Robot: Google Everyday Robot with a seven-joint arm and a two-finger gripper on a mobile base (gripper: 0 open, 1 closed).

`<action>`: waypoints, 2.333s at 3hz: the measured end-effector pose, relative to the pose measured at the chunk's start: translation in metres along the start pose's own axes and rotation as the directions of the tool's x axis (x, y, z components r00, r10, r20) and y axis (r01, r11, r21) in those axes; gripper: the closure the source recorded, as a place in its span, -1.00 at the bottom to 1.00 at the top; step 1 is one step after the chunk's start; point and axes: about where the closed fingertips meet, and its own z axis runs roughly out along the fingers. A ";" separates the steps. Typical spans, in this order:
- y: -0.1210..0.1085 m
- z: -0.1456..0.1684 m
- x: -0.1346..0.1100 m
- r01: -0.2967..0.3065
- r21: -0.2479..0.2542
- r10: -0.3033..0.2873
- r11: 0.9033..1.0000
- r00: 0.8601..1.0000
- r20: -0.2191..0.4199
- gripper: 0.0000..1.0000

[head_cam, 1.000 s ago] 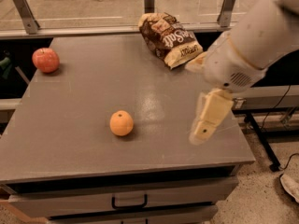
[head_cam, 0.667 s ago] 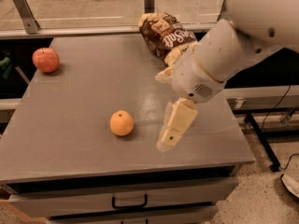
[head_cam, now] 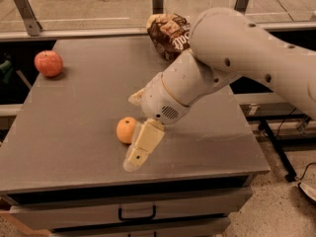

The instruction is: Move orange near brown chip bag

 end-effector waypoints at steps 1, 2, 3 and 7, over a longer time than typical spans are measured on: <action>-0.004 0.019 -0.009 -0.024 -0.015 0.025 1.000 0.999 0.049 -0.65; -0.015 0.023 -0.008 -0.048 -0.001 0.048 0.999 0.996 0.080 -0.16; -0.033 0.017 0.001 -0.057 0.035 0.054 0.998 0.994 0.098 0.30; -0.083 -0.043 0.006 -0.017 0.224 -0.008 0.974 0.994 0.111 1.00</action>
Offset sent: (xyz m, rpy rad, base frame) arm 0.0293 0.0206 -0.0192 0.1157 0.0463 -0.0790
